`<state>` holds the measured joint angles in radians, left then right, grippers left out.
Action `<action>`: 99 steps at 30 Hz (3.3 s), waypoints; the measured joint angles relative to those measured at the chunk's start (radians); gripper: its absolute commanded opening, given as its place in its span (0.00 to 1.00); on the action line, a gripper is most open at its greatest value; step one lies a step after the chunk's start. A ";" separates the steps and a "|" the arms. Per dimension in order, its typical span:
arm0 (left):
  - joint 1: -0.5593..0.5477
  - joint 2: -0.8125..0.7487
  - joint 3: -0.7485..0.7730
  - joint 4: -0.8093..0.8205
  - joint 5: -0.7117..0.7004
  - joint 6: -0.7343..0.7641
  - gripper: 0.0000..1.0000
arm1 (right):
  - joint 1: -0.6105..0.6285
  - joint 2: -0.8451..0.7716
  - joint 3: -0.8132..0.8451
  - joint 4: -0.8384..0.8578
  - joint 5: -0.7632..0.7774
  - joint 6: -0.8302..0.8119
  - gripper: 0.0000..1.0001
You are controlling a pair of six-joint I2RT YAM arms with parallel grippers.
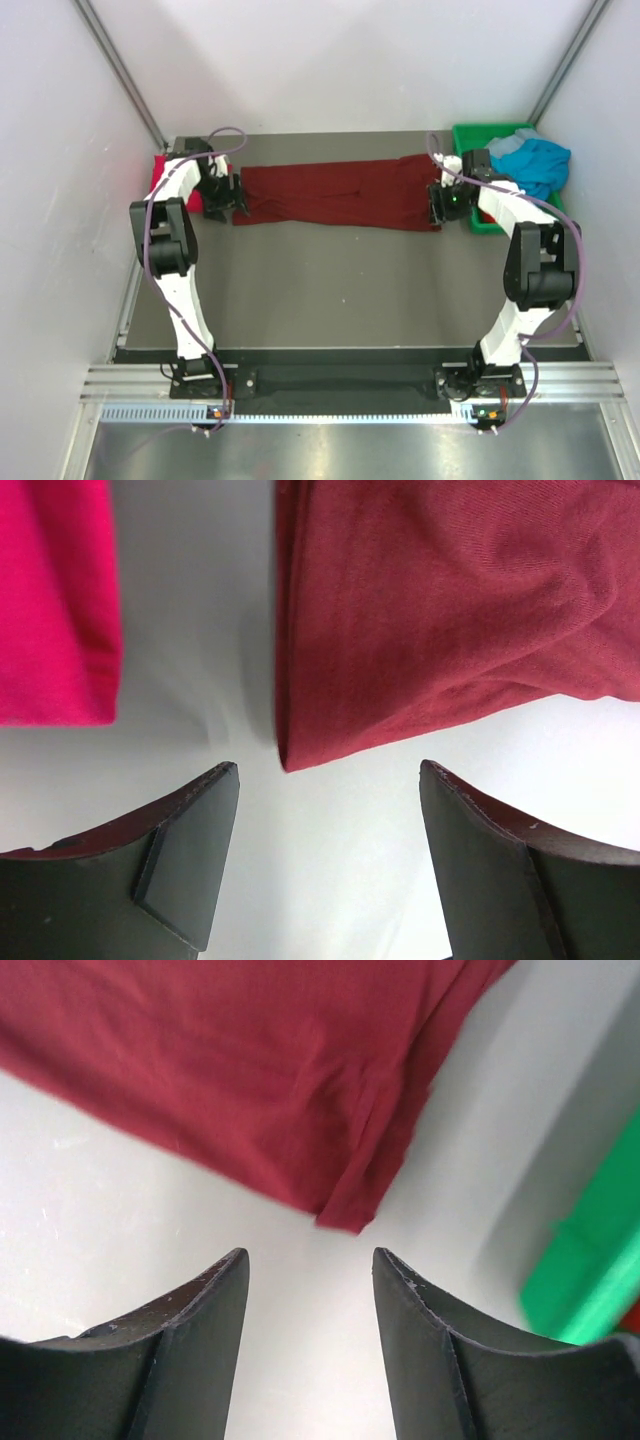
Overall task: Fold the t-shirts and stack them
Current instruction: Fold the tshirt
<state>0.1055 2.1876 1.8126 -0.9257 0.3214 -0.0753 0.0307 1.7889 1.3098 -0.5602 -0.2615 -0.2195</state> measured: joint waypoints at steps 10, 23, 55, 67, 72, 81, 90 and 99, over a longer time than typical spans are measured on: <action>-0.048 0.039 0.000 -0.001 -0.006 0.018 0.55 | 0.006 0.025 -0.061 0.034 0.003 0.026 0.41; -0.045 0.045 0.000 -0.003 -0.021 0.023 0.00 | 0.030 0.069 -0.061 0.089 0.062 0.029 0.01; -0.007 0.045 0.022 -0.004 -0.121 0.047 0.00 | -0.013 -0.037 -0.146 0.082 0.142 -0.044 0.00; 0.021 -0.030 -0.039 -0.100 -0.057 0.107 0.00 | -0.013 -0.138 -0.224 0.064 0.143 -0.066 0.00; 0.023 -0.121 -0.111 -0.194 -0.001 0.135 0.04 | -0.013 -0.145 -0.236 0.065 0.143 -0.068 0.00; 0.023 -0.134 -0.202 -0.330 -0.001 0.179 0.46 | -0.021 -0.145 -0.238 0.057 0.145 -0.082 0.01; 0.024 -0.064 -0.021 -0.409 -0.049 0.218 0.99 | -0.046 -0.146 -0.220 0.038 0.198 -0.064 0.34; 0.024 0.008 0.198 -0.399 -0.004 0.232 0.53 | -0.046 -0.124 -0.076 0.049 0.182 -0.028 0.36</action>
<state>0.1291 2.1952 2.0102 -1.3243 0.3176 0.1570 -0.0154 1.6646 1.2339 -0.5114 -0.0795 -0.2478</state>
